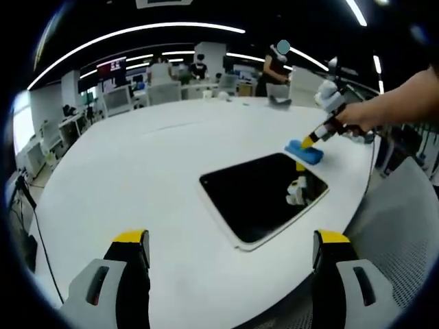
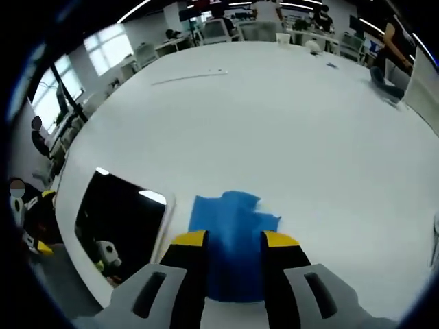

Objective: Wipe the mirror surface with the cleaning cloth until all visible marks leave the cleaned area.

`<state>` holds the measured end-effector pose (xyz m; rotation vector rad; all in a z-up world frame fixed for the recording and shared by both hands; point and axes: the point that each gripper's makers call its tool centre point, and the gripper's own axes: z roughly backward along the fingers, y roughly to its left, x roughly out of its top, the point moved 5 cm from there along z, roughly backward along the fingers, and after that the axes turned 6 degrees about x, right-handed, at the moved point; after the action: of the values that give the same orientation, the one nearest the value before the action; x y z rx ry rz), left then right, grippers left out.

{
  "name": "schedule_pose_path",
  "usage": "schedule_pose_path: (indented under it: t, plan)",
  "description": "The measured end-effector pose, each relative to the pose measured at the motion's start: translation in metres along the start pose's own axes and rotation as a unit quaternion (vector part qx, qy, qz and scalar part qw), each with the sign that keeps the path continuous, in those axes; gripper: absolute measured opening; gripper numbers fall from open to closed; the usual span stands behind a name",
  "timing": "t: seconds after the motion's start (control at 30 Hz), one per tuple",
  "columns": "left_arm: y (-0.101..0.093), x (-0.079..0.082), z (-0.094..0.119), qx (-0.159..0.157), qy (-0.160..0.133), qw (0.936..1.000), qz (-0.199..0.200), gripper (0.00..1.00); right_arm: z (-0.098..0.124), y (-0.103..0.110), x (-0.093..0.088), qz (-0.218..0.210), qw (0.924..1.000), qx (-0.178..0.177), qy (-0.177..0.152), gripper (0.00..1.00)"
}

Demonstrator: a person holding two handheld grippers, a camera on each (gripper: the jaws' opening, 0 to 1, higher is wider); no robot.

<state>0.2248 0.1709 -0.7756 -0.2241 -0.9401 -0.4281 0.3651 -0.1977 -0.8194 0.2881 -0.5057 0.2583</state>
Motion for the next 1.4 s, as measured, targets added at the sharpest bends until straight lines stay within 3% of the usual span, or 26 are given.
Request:
schedule_pose_path:
  t: [0.03, 0.07, 0.1, 0.27, 0.67, 0.77, 1.4]
  plan:
    - [0.0, 0.0, 0.0, 0.0, 0.0, 1.0, 0.0, 0.99, -0.002, 0.0, -0.005, 0.009, 0.9998, 0.0, 0.019, 0.18]
    - [0.0, 0.0, 0.0, 0.0, 0.0, 1.0, -0.001, 0.99, -0.002, -0.006, 0.001, 0.052, 0.9984, -0.021, 0.005, 0.14]
    - [0.0, 0.0, 0.0, -0.001, 0.0, 1.0, -0.001, 0.99, -0.003, -0.002, -0.001, 0.024, 0.9994, -0.023, 0.01, 0.13]
    - [-0.001, -0.001, -0.001, -0.002, 0.003, 1.0, -0.007, 0.99, -0.005, 0.005, 0.001, 0.033, 0.9988, -0.03, 0.019, 0.05]
    - [-0.002, -0.003, -0.001, -0.005, 0.01, 0.9999, -0.009, 0.99, -0.003, 0.002, 0.002, -0.014, 0.9993, -0.03, 0.017, 0.04]
    - [-0.003, -0.004, -0.002, -0.008, 0.014, 0.9998, -0.015, 0.99, 0.001, 0.002, 0.002, -0.032, 0.998, -0.037, 0.04, 0.05]
    - [-0.003, -0.004, -0.002, -0.009, 0.012, 0.9998, -0.014, 0.99, 0.023, 0.008, 0.018, -0.072, 0.9973, -0.012, 0.014, 0.05]
